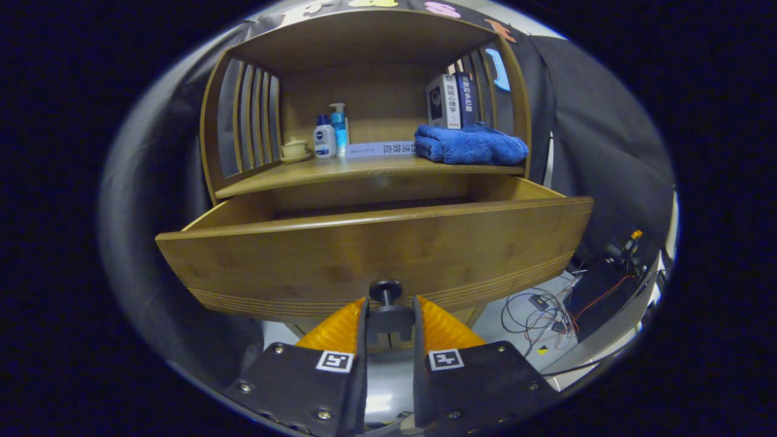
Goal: Pull open the drawer, take out the items inside it, and place them on the countertop above the cabinet.
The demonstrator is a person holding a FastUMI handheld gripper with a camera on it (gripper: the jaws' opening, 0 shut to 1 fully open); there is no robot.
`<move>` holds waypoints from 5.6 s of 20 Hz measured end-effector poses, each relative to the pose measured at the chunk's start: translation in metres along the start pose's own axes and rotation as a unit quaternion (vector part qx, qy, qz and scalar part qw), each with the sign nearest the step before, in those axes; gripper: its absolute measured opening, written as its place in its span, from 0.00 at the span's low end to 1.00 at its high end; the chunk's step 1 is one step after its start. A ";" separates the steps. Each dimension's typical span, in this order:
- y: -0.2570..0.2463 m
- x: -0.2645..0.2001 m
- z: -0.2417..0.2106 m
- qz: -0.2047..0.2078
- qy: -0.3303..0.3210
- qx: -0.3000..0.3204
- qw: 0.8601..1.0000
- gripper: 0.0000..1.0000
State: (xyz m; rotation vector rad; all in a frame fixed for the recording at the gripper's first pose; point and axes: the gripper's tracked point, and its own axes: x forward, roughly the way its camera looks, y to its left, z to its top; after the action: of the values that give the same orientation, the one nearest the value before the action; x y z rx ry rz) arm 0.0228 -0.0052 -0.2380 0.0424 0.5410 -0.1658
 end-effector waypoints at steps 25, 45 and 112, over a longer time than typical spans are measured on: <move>0.006 -0.041 0.033 0.038 -0.072 0.026 0.996 0.60; 0.008 0.034 0.110 -0.050 0.042 0.036 0.997 0.60; -0.020 0.092 0.069 -0.118 0.276 0.008 0.954 0.31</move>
State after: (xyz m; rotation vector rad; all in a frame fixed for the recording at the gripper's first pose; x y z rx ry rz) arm 0.1318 -0.0441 -0.2260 0.0404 1.1053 -0.3972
